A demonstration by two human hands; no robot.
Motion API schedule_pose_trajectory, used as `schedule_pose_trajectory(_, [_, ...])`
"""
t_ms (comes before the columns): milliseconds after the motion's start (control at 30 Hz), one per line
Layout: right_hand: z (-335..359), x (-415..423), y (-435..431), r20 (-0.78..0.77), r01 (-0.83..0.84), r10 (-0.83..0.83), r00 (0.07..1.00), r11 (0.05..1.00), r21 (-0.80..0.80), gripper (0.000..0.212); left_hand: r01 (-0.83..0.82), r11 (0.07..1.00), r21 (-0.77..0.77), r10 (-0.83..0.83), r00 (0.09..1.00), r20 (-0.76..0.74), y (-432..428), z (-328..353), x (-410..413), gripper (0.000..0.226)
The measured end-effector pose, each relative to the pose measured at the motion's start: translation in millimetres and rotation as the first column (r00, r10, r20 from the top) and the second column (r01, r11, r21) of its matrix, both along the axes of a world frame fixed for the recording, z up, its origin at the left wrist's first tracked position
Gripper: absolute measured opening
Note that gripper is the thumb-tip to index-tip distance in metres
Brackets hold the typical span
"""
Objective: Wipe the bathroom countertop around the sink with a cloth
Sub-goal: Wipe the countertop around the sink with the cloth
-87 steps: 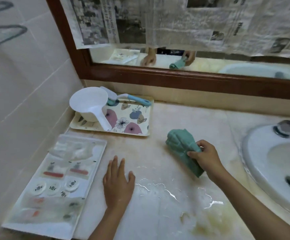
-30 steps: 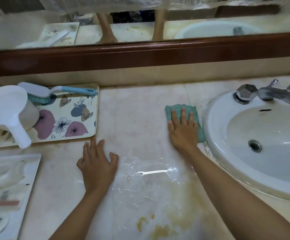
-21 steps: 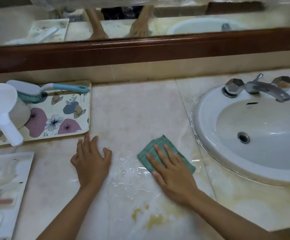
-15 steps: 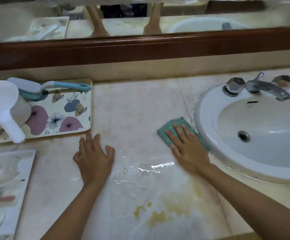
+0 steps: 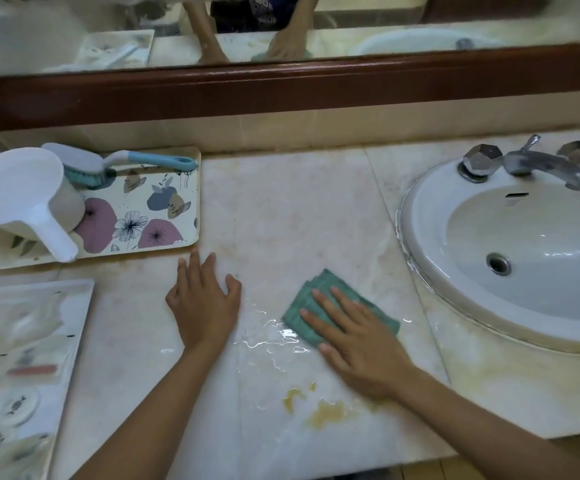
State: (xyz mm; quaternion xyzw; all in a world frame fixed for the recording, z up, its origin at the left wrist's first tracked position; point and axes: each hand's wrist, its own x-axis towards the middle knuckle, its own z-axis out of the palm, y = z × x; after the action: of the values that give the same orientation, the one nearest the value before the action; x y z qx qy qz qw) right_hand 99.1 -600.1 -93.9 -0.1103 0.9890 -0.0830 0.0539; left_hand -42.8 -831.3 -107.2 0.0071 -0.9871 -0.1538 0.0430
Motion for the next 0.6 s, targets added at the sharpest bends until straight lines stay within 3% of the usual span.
schedule_pose_trajectory(100, [1.8, -40.7, 30.2, 0.049, 0.215, -0.214, 0.976, 0.976, -0.019, 0.057, -0.003, 1.0, -0.026, 0.003, 1.0, -0.016, 4.1, -0.2, -1.6, 0.055])
schedule_pose_trajectory(233, [1.9, -91.4, -2.8, 0.108, 0.473, -0.467, 0.878, 0.88, -0.046, 0.055, -0.006, 1.0, -0.003, 0.006, 0.999, -0.04, 4.0, -1.5, -6.0, 0.053])
schedule_pose_trajectory(367, [2.1, -63.2, -51.9, 0.097, 0.327, -0.319, 0.943, 0.942, -0.082, 0.054, -0.026, 0.997, 0.074, 0.025, 1.0, 0.008, -0.3, 0.8, -5.0, 0.052])
schedule_pose_trajectory(433, [2.9, -30.3, -62.2, 0.078, 0.201, -0.194, 0.978, 0.976, -0.082, 0.054, -0.038, 0.974, 0.221, 0.032, 0.999, 0.03, -4.0, 6.8, -5.0, 0.044])
schedule_pose_trajectory(533, [1.8, 1.3, -44.1, 0.063, 0.029, -0.025, 0.998, 0.997, -0.072, 0.053, -0.061, 0.834, 0.549, 0.057, 0.998, 0.023, -23.9, 20.7, 11.1, 0.034])
schedule_pose_trajectory(600, [2.2, -1.1, -19.4, 0.065, 0.034, -0.03, 0.997, 0.998, -0.059, 0.053, -0.025, 0.842, 0.538, 0.044, 0.999, -0.022, -46.5, 26.2, 39.4, 0.033])
